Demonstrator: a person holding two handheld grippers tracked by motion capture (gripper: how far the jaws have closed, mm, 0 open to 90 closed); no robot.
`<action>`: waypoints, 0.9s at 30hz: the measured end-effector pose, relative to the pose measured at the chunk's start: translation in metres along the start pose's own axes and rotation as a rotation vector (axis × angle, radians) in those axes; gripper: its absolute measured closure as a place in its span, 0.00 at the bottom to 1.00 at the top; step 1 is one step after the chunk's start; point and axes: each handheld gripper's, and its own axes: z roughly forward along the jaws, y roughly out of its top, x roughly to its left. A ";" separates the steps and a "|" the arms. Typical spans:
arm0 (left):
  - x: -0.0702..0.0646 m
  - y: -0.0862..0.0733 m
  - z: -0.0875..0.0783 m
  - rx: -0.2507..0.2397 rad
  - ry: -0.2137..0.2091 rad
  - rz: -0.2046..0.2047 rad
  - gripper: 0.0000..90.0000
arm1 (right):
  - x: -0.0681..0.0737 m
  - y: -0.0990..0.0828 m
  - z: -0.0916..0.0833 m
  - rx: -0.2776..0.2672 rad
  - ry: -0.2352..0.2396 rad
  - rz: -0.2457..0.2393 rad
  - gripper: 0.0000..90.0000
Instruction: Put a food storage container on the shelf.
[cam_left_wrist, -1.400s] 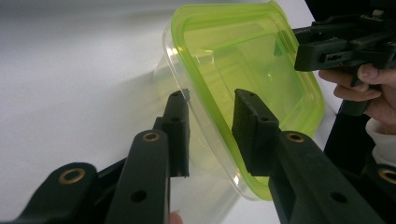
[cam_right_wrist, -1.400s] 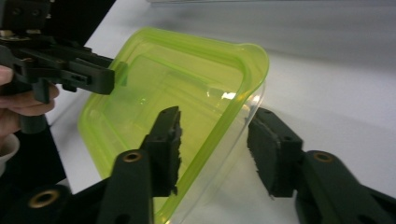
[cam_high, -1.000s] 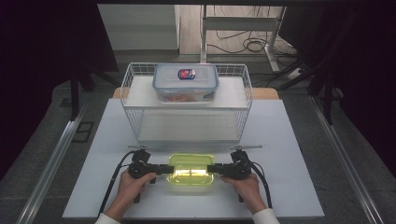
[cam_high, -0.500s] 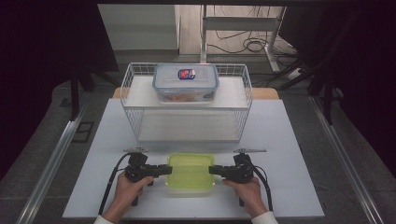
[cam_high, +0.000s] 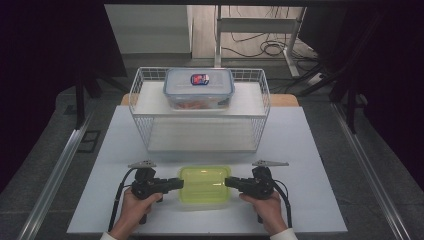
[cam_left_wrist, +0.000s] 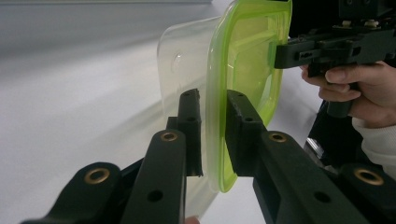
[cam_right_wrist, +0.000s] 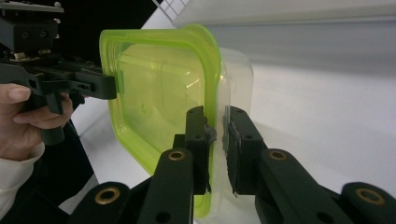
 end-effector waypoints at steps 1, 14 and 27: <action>-0.001 0.000 -0.001 0.000 0.001 0.007 0.87 | 0.001 0.000 -0.001 -0.007 0.002 -0.008 0.88; -0.021 0.005 -0.010 -0.021 0.042 0.122 0.87 | 0.018 0.005 -0.017 -0.060 -0.016 -0.127 0.88; -0.034 0.014 -0.016 -0.038 0.018 0.150 0.86 | 0.034 0.013 -0.035 -0.095 -0.031 -0.211 0.88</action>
